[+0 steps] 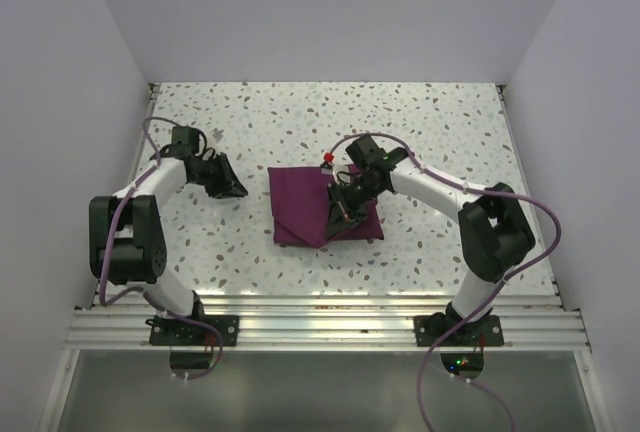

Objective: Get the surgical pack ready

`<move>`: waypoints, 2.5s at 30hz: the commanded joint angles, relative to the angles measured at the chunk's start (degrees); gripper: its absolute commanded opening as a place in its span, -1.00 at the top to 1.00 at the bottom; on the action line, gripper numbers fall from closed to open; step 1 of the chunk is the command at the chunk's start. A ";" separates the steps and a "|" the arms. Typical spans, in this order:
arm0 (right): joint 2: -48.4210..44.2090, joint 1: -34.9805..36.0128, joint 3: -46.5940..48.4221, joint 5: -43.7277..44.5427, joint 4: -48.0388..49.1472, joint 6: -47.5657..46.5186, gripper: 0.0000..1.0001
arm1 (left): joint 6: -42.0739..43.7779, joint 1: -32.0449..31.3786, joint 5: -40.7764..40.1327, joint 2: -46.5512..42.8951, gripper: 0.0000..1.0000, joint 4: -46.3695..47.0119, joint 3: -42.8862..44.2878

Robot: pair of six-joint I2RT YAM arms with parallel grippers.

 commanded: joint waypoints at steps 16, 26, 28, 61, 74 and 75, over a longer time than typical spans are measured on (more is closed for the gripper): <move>-3.31 2.70 -11.05 -1.75 7.64 4.92 1.00 | 2.92 -1.71 4.83 -10.68 1.00 -0.34 -8.58; -1.02 3.67 -15.53 3.08 9.65 4.30 0.88 | 3.00 -1.63 5.09 -9.27 1.00 -1.05 -5.59; -0.49 3.67 -17.20 5.01 10.18 4.04 0.87 | 2.83 -1.71 4.92 -9.09 1.00 -1.05 -5.41; -25.10 -3.71 -28.01 22.33 1.56 14.06 1.00 | 3.36 -6.81 -3.96 -8.65 0.60 -4.65 2.85; -16.67 -3.98 -30.83 27.51 20.54 21.97 1.00 | -0.51 -8.92 -11.43 -10.67 0.60 -4.21 3.73; -16.23 -3.80 -30.66 27.95 21.68 22.14 1.00 | -0.77 -9.09 -11.78 -10.85 0.60 -4.21 3.82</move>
